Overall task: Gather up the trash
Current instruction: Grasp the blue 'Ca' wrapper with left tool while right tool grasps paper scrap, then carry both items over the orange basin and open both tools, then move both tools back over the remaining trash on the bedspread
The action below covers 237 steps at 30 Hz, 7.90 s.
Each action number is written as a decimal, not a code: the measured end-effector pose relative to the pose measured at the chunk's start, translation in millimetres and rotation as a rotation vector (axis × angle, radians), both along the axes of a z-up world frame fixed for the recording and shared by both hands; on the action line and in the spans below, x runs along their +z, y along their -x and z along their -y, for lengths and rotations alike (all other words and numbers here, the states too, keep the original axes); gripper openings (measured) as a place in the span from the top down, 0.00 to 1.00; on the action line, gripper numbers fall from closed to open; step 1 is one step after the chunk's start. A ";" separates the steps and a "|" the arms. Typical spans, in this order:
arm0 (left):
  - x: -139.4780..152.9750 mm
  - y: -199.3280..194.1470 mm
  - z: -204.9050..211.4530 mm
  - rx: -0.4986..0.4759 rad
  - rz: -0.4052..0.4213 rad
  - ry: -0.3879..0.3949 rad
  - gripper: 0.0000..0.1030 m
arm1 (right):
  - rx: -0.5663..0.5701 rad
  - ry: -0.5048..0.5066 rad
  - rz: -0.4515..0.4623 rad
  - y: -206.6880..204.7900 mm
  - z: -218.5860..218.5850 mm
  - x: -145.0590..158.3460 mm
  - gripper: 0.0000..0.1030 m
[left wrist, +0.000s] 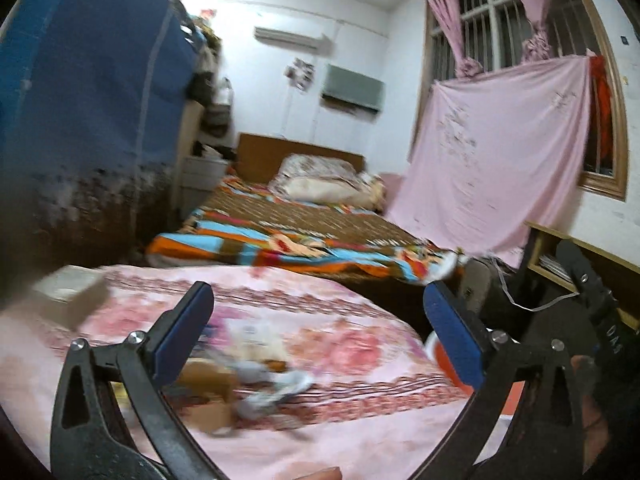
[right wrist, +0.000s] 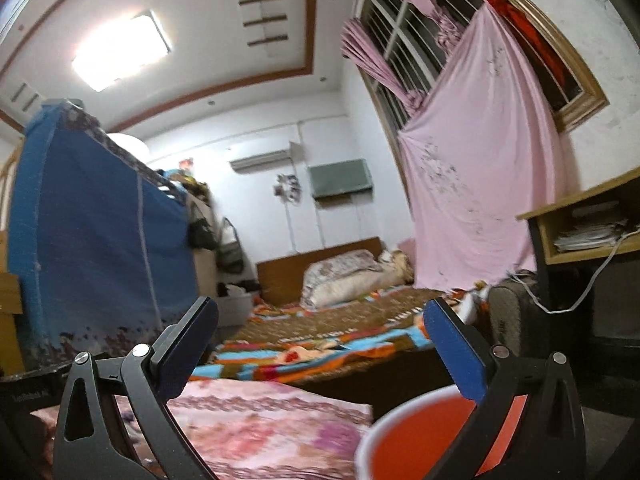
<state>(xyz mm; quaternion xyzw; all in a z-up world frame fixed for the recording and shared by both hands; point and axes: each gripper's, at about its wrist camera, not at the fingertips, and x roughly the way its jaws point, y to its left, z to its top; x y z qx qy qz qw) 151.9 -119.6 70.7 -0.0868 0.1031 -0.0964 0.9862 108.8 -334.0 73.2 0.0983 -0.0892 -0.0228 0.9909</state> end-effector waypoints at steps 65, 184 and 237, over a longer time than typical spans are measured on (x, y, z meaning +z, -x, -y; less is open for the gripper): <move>-85.8 -29.0 -104.5 0.001 -0.520 0.083 0.87 | 0.638 0.393 -0.823 -108.8 -174.0 -77.3 0.48; 3.7 -51.1 49.4 -0.157 -0.086 0.014 0.11 | -0.088 -0.021 -0.178 -25.7 26.0 -18.4 0.00; -45.0 -15.6 -59.7 -0.062 -0.237 -0.160 0.37 | 0.400 0.206 -0.371 -67.8 -119.2 -29.9 0.24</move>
